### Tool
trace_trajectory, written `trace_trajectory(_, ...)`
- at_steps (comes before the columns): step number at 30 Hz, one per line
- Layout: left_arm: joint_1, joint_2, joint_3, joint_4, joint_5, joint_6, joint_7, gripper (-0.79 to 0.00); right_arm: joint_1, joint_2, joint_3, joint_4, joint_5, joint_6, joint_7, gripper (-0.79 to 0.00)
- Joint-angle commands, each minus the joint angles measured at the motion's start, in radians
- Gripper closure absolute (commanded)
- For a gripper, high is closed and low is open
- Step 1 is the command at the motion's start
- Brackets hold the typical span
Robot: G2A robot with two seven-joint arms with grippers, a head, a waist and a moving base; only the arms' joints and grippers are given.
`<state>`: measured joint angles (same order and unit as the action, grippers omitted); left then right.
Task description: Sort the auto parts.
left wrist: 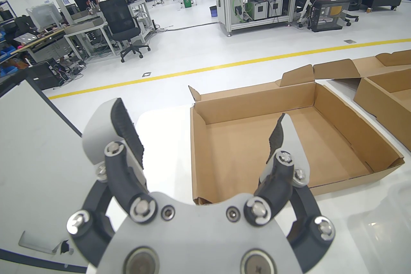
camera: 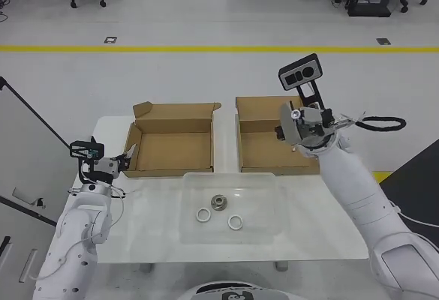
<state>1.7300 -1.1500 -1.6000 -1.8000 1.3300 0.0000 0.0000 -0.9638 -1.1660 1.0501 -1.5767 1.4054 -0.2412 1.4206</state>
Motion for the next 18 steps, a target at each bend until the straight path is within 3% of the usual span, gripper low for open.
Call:
trace_trajectory(1, 0.0, 0.0, 0.0, 0.0, 0.0, 0.0, 0.0, -0.785, -0.008, -0.001, 0.008, -0.006, -0.018, 0.002, -0.005, 0.0)
trace_trajectory(6, 0.0, 0.0, 0.0, 0.0, 0.0, 0.0, 0.0, -0.785, -0.029, -0.01, 0.019, -0.02, 0.024, 0.018, 0.004, 0.0)
trace_trajectory(18, 0.0, 0.0, 0.0, 0.0, 0.0, 0.0, 0.0, -0.785, -0.07, -0.061, 0.006, -0.024, 0.356, 0.078, 0.067, 0.0)
